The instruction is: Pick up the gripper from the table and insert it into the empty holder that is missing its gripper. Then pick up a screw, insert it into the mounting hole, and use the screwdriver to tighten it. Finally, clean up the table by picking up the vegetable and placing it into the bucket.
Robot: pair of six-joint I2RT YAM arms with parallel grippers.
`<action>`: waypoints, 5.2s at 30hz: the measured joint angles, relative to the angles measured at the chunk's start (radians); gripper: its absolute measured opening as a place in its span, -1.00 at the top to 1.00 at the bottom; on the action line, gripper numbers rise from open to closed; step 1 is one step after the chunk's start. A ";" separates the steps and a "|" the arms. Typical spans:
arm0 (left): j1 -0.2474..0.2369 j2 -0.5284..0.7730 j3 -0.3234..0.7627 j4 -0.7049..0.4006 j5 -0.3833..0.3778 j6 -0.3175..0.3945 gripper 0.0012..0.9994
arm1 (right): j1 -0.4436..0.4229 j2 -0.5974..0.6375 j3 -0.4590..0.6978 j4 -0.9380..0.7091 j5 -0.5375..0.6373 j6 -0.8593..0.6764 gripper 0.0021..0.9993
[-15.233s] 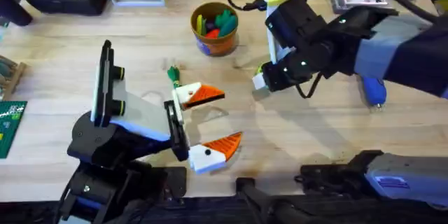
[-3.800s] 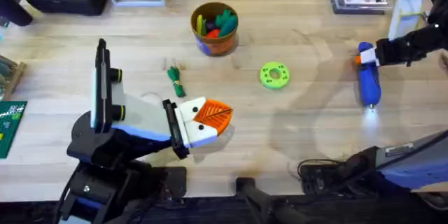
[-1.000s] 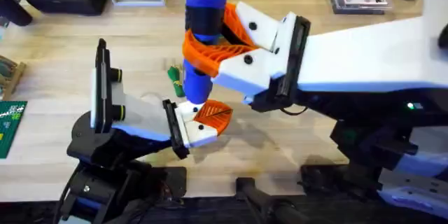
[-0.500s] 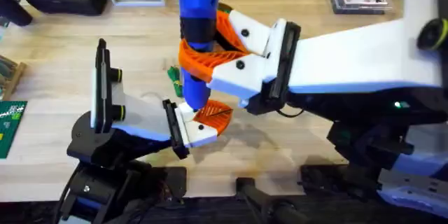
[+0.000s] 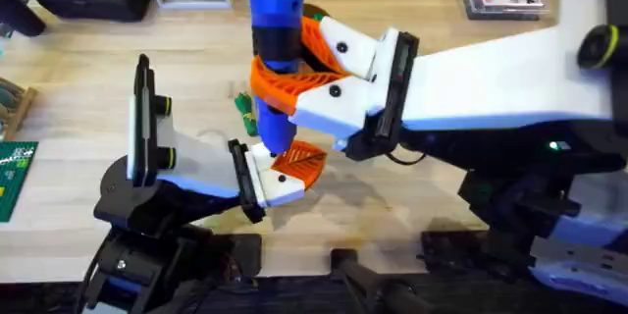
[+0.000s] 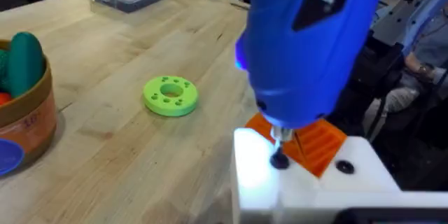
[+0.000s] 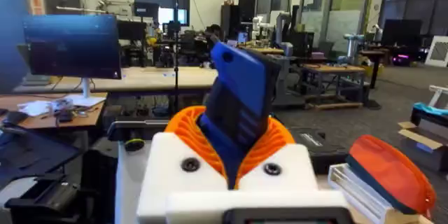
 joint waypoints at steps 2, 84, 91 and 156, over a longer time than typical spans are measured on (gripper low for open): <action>0.000 0.000 0.000 0.000 0.000 0.000 0.97 | 0.000 0.000 0.000 0.001 0.000 0.000 0.95; 0.000 0.000 0.000 0.000 0.000 0.000 0.97 | -0.023 0.035 0.000 0.065 -0.056 0.051 0.95; 0.000 0.000 0.000 0.000 0.001 -0.003 0.97 | -0.027 0.035 0.000 0.049 -0.049 0.053 0.95; -0.005 0.000 0.000 0.002 -0.003 0.000 0.97 | -0.631 0.259 0.438 -1.298 0.470 -0.975 0.95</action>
